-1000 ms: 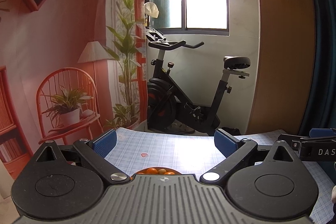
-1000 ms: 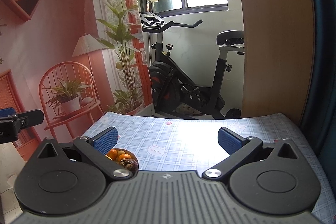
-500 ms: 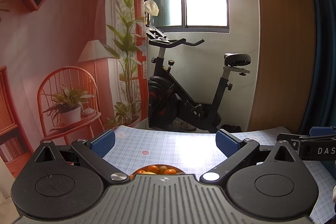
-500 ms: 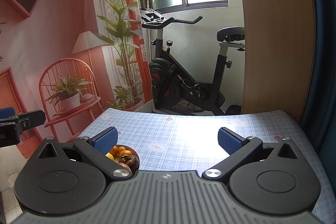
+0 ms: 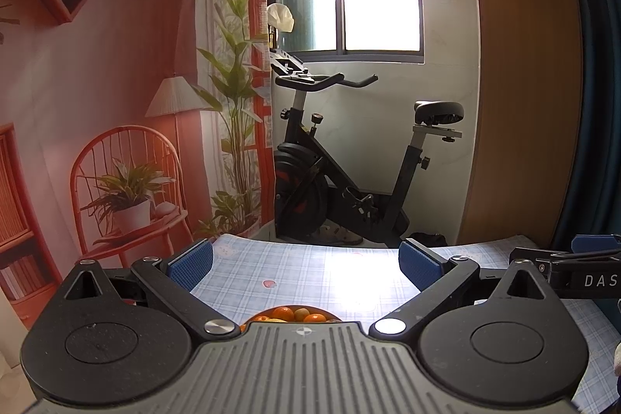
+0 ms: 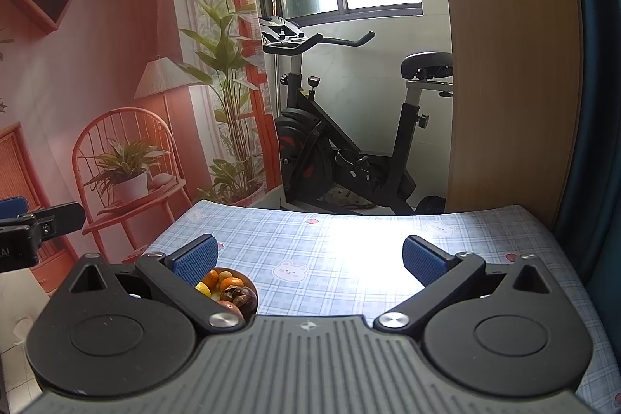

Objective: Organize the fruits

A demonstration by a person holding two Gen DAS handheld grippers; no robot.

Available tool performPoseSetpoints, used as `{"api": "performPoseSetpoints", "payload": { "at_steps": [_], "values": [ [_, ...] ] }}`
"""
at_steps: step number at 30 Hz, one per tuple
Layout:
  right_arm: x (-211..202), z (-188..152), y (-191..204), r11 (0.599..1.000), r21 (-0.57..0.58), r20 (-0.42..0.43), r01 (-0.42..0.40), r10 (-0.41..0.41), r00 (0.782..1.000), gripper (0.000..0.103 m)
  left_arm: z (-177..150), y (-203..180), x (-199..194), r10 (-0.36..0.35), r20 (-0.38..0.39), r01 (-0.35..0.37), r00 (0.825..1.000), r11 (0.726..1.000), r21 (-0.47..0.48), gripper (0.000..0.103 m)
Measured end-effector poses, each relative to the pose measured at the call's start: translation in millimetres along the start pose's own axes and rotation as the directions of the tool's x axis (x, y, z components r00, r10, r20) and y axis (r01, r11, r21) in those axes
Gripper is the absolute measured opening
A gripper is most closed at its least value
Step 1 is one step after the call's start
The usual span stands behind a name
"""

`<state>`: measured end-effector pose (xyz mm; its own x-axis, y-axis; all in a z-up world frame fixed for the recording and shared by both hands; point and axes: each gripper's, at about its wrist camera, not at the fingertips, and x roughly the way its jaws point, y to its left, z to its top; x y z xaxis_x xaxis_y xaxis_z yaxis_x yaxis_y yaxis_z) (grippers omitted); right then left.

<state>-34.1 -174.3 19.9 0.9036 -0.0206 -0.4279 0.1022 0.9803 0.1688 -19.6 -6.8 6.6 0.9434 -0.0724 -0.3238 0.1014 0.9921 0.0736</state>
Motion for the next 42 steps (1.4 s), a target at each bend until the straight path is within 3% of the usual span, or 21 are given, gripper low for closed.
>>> {"api": "performPoseSetpoints", "payload": {
  "at_steps": [42],
  "values": [
    [-1.7, -1.2, -2.3, 1.0, -0.014, -0.002, -0.009, 0.009, 1.0, 0.103, -0.7, 5.4, -1.5, -0.01, -0.005, 0.01, 1.0, 1.0, -0.022, 0.103]
  ]
}}
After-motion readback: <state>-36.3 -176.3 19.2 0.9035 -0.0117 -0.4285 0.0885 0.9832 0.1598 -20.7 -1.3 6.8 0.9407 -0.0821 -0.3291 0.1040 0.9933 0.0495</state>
